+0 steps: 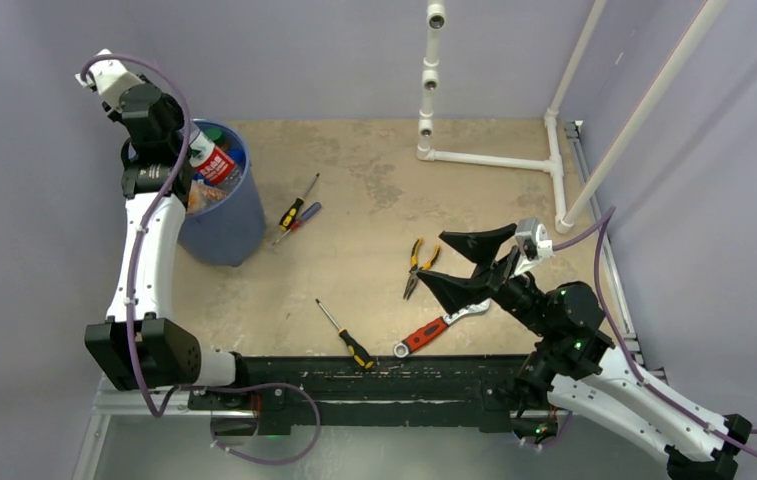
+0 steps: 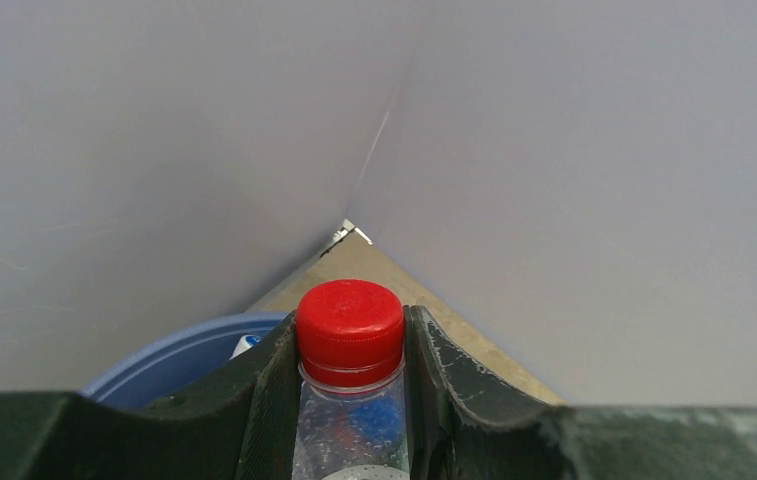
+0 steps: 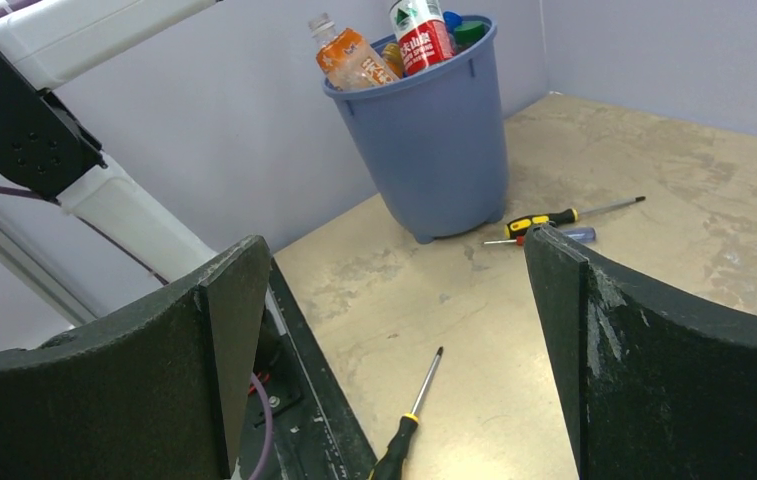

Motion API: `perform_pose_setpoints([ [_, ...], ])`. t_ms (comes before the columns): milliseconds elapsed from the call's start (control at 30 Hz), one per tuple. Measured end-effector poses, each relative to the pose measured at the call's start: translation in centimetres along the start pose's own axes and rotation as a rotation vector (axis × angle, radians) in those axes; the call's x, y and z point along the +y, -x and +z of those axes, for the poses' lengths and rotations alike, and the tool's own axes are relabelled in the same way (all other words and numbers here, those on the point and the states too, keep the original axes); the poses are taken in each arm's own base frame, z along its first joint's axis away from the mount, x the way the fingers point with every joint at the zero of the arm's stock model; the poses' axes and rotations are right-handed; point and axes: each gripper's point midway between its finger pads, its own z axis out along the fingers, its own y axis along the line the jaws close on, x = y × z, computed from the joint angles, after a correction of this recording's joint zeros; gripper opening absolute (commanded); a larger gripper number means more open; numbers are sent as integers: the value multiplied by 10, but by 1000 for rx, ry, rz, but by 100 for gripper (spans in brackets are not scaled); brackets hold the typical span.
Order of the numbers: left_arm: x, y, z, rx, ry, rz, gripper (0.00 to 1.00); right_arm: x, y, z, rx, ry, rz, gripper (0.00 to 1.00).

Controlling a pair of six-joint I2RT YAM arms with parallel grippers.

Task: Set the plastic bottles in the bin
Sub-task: Place the plastic bottle in the trash bin.

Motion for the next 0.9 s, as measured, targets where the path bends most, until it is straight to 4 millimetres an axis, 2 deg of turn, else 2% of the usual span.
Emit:
perform_pose_setpoints([
  [167,0,4,-2,3,-28,-35,0,0,0,0,1,-1,0,99],
  [367,-4,22,-18,-23,-75,-56,0,-1,-2,1,7,-3,1,99],
  [433,0,20,-23,-27,-79,-61,0,-1,-2,1,6,-3,0,99],
  [667,14,-10,-19,-16,-38,-87,21,-1,-1,1,3,-2,0,99],
  [900,15,-9,-17,-25,-28,-92,42,0,0,0,1,-1,0,99],
])
